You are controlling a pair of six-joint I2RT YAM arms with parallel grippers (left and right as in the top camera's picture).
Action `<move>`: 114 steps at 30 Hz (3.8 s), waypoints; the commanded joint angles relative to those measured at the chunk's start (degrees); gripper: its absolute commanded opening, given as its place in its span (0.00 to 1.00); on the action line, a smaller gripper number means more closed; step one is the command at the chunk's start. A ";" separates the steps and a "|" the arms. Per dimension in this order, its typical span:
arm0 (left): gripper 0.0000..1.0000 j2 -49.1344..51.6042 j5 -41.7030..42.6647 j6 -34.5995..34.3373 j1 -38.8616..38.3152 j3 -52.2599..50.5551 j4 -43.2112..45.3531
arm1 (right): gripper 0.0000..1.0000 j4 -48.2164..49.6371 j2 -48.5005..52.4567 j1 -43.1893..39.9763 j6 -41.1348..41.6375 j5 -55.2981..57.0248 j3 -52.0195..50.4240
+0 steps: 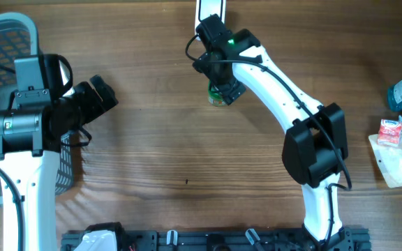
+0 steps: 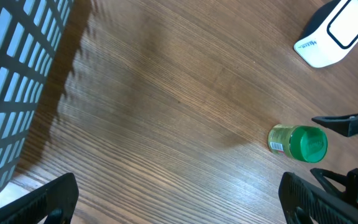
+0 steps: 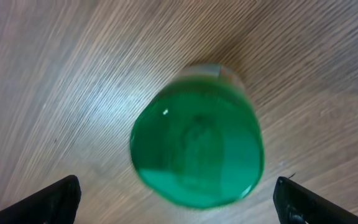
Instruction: Scan the item barcode
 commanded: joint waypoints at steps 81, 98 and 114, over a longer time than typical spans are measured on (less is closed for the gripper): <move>1.00 -0.57 -1.01 -0.57 0.42 0.79 -0.07 | 0.76 -6.82 10.58 -5.31 -24.92 -5.33 1.95; 1.00 -0.57 -1.01 -0.57 0.42 0.79 -0.04 | 0.57 -8.24 10.58 -6.54 -27.52 -9.05 1.92; 1.00 -0.57 -1.01 -0.55 0.42 0.79 -0.04 | 0.54 -19.21 2.73 -6.60 -35.67 -21.03 1.95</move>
